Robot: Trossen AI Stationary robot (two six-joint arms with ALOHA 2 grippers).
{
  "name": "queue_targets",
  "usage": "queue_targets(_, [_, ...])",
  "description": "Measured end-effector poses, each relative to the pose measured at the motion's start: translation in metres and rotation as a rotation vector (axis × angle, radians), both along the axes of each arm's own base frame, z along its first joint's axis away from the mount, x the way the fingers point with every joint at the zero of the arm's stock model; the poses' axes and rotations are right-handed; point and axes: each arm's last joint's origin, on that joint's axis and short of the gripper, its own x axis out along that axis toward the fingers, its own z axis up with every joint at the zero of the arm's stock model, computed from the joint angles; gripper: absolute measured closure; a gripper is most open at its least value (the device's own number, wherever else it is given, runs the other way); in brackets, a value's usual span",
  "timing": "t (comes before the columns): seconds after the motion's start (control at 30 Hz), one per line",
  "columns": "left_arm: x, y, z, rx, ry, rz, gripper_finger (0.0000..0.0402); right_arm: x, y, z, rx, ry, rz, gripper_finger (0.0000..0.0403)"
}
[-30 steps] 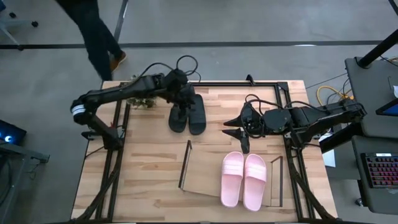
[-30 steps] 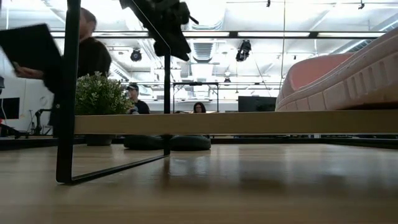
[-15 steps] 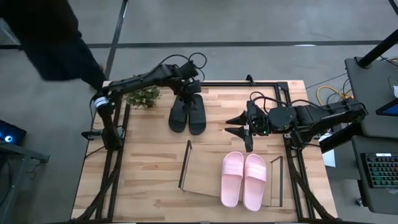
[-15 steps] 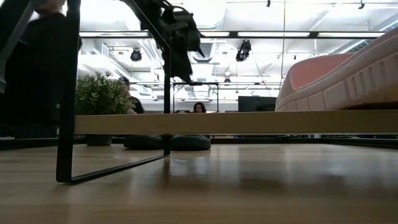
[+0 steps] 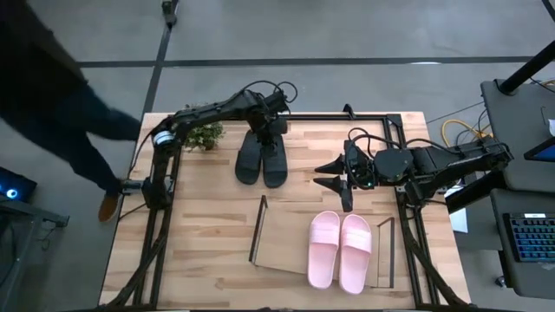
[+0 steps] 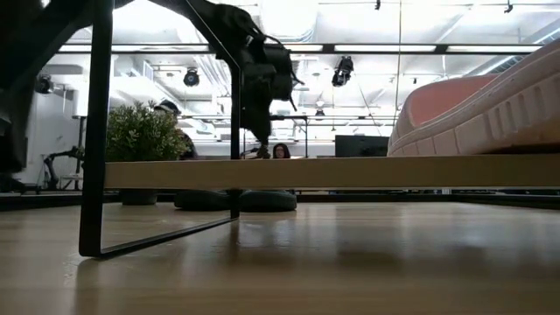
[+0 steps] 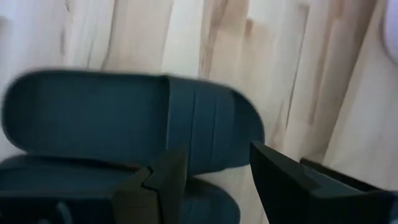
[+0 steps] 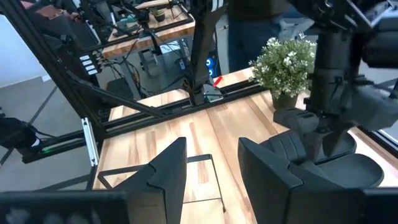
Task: Pick and place slides into the shelf
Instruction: Put the right black slide on the shelf beside the pink slide
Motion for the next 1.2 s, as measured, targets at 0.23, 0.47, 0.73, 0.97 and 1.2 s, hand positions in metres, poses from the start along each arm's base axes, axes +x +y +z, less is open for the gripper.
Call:
queue_targets(0.23, [0.003, 0.003, -0.014, -0.023, 0.057, 0.004, 0.0242, 0.000, 0.000, 0.000, 0.000, -0.001, 0.000, 0.0266])
queue_targets(0.47, [0.006, 0.004, -0.024, -0.037, 0.080, 0.004, 0.0242, 0.000, 0.000, 0.000, 0.001, -0.005, 0.000, 0.0266])
queue_targets(0.73, [0.011, 0.008, -0.041, -0.059, 0.107, 0.006, 0.0242, 0.000, 0.000, 0.001, 0.016, -0.008, -0.004, 0.0266])
queue_targets(0.97, [0.014, 0.010, -0.051, -0.078, 0.118, 0.004, 0.0242, 0.000, 0.000, 0.001, 0.038, -0.011, -0.010, 0.0266])
queue_targets(1.2, [0.016, 0.012, -0.050, -0.043, 0.089, -0.047, 0.0242, 0.000, 0.000, 0.001, 0.038, -0.011, -0.010, 0.0266])
